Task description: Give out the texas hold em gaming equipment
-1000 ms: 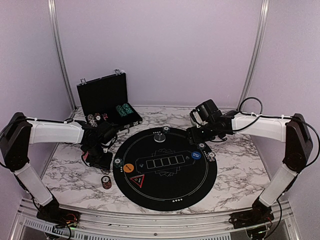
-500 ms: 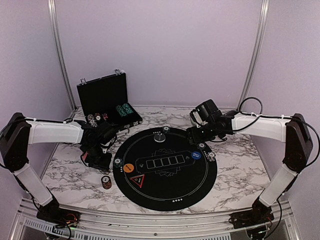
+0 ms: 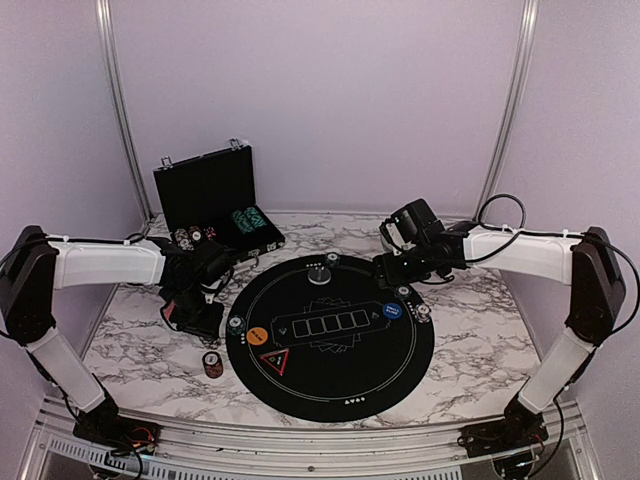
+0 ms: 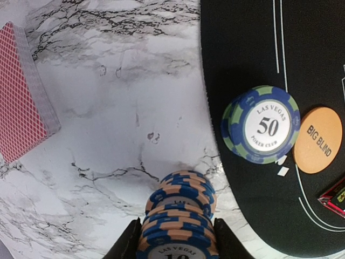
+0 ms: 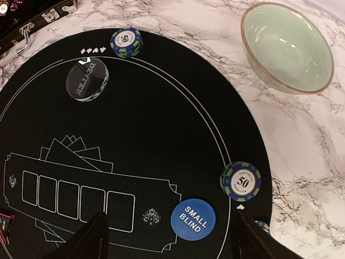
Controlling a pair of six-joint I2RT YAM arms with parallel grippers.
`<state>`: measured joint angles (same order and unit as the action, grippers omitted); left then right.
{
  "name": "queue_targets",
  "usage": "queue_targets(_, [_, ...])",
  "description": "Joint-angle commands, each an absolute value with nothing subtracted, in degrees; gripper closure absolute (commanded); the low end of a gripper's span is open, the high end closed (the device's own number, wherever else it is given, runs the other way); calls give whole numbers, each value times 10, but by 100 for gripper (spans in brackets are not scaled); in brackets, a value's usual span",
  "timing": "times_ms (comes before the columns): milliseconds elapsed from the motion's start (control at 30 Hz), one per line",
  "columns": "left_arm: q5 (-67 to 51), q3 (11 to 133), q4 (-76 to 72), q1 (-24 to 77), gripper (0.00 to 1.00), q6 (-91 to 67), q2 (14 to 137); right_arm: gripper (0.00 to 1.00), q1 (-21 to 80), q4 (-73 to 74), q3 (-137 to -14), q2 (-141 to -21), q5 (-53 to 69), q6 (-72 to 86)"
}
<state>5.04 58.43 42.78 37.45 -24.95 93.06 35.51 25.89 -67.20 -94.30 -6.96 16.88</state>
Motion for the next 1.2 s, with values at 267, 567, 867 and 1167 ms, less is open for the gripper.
queue_targets(267, [61, 644, 460, 376, 64, -235, 933, 25, 360, 255, -669, -924, -80, 177])
queue_targets(567, [62, 717, 468, 375, 64, -214, 990, 25, 360, 261, -663, -909, -92, 178])
queue_targets(867, [56, 804, 473, 367, 64, -188, 1068, 25, 360, 267, -656, -892, -96, 181])
queue_targets(1167, [48, 862, 473, 355, 64, -170, 1132, 25, 360, 276, -656, -879, -100, 185])
